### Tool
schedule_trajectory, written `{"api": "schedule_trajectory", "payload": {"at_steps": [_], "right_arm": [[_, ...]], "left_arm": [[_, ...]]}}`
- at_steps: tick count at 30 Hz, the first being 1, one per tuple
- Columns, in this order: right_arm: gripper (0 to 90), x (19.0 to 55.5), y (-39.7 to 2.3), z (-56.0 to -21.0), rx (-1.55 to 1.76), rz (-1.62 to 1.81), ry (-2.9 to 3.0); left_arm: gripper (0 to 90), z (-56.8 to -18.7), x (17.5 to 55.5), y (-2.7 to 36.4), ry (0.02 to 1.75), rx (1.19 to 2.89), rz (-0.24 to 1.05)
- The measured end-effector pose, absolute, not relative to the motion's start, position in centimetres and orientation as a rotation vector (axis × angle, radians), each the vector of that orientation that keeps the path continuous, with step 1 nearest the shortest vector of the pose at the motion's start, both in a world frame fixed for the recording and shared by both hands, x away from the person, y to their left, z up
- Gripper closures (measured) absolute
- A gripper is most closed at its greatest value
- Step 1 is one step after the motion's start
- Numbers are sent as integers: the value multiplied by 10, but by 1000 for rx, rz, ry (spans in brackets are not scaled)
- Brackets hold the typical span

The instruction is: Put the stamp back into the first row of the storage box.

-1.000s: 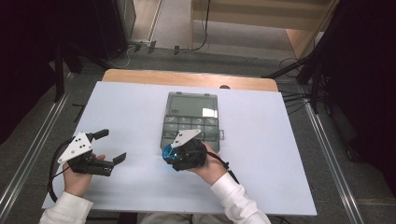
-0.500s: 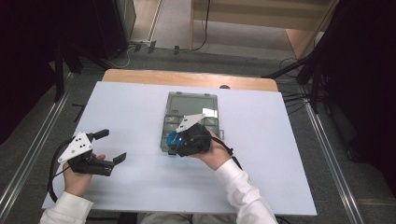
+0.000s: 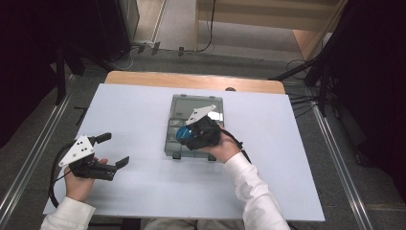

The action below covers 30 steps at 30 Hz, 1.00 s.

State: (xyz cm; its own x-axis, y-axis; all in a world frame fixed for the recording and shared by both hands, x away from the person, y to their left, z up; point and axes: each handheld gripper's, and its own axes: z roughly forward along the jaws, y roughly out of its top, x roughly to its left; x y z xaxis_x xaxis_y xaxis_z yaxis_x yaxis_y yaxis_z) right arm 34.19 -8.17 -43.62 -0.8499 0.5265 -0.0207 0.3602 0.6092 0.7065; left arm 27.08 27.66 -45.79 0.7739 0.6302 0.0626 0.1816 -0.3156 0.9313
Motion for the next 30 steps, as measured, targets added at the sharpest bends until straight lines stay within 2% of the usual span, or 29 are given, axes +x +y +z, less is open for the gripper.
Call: {"api": "schedule_trajectory", "payload": {"at_steps": [30], "right_arm": [[426, 375, -119, -450, 822, 1019, 2612]], "left_arm": [[0, -458, 271, 277, 626, 1869, 507]]}}
